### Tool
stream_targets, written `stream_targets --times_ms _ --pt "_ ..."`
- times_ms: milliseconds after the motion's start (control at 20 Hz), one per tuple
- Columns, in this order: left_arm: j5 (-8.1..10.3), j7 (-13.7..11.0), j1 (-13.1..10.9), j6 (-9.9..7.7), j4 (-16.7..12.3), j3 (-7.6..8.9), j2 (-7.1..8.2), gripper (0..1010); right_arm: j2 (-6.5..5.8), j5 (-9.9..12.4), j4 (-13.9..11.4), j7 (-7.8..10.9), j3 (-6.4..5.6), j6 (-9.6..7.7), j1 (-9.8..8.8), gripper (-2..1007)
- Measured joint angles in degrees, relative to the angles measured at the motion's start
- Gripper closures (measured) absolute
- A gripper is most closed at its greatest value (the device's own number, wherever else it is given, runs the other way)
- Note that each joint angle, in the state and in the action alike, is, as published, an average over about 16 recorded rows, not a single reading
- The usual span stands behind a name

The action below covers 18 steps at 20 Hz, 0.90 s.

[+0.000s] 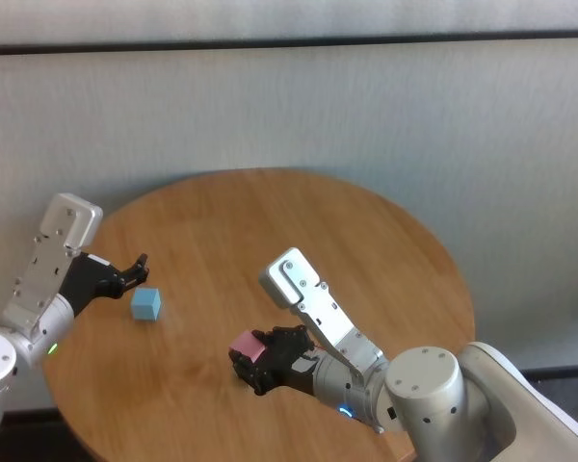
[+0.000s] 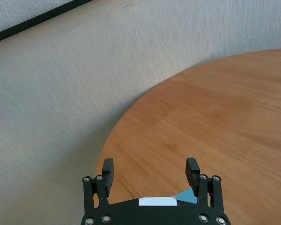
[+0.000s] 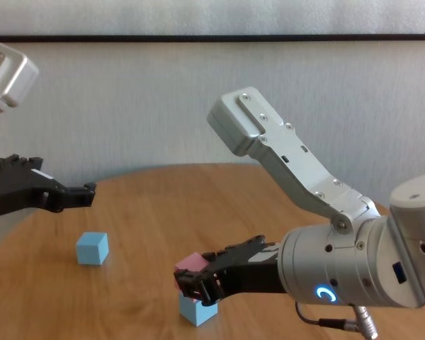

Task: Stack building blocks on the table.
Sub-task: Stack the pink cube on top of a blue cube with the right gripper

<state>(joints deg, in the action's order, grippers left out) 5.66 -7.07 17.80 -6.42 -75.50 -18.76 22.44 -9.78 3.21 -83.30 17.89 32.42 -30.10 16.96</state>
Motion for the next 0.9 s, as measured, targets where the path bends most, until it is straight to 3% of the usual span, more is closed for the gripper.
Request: stream_targets --times_ms 900 --pt "0.00 0.00 0.00 0.00 0.00 0.00 0.00 8 1.57 -1.66 1.88 1.04 -0.96 0.04 0.58 635"
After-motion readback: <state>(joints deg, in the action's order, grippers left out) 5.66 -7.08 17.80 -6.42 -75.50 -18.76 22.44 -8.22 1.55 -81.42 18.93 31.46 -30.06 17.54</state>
